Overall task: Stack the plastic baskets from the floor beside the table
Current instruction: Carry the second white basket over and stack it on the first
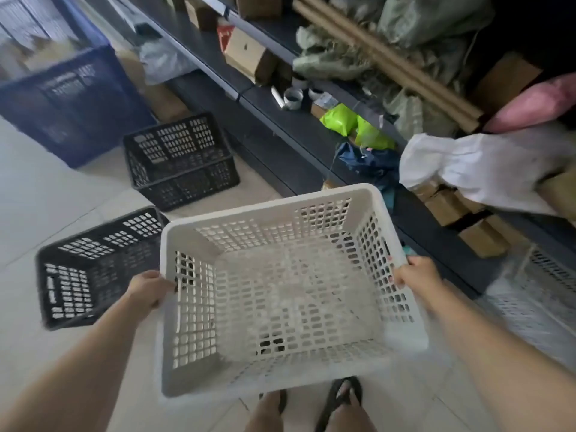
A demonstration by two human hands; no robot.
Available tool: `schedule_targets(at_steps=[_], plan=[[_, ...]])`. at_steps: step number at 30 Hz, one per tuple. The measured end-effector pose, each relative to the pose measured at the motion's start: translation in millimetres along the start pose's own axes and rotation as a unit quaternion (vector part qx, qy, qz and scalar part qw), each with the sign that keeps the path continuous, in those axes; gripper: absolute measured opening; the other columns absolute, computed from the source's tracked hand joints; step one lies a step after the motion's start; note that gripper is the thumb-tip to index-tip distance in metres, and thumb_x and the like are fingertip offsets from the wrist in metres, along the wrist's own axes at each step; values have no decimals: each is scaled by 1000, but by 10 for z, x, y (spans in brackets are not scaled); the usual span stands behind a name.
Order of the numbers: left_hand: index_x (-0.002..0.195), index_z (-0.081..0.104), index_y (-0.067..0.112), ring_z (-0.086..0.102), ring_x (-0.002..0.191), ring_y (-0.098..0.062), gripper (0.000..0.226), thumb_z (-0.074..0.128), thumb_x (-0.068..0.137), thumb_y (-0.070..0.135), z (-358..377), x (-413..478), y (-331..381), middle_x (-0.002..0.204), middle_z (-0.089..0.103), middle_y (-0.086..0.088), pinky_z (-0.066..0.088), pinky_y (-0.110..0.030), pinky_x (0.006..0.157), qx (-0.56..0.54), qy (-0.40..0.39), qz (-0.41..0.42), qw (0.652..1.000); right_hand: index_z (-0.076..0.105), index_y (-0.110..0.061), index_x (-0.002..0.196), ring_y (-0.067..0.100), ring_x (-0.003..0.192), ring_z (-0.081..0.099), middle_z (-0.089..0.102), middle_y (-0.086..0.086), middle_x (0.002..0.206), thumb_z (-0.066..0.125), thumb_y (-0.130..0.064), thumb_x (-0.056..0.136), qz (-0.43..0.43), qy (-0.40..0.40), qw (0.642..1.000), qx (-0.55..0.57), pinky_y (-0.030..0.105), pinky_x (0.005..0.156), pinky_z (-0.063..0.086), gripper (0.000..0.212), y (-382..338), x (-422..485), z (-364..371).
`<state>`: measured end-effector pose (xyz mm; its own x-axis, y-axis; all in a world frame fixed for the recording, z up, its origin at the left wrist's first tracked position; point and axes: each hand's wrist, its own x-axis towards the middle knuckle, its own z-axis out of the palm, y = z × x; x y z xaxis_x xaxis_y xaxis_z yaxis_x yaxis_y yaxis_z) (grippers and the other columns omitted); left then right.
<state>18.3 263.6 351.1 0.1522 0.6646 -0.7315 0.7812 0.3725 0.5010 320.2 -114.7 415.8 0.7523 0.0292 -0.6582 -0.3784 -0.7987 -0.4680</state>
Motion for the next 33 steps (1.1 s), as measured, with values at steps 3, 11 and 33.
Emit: schedule_targets(at_steps=[3,11,33], plan=[[75,60,9,44,57,-20,16,62,77,-7,293,-208,285,72,52,-16,36,-25,55,39,-34,43,998,71,6,92,30,75,59,71,22,87,53,14,63,24,37,998,44,33,60,42,35,526,-84,-315],[112,59,-11,42,49,-21,41,69,75,0,1663,-1073,705,67,49,-14,36,-20,47,159,-69,173,970,71,7,80,26,63,54,64,16,72,57,15,60,70,130,977,157,31,57,44,26,2241,-376,-1398],[90,62,-4,53,81,-28,12,52,83,-6,6828,-4679,1036,85,55,-16,39,-32,74,430,-223,368,794,63,-5,56,31,61,56,61,12,48,51,11,64,256,336,840,341,33,61,45,21,6452,-616,-4230]])
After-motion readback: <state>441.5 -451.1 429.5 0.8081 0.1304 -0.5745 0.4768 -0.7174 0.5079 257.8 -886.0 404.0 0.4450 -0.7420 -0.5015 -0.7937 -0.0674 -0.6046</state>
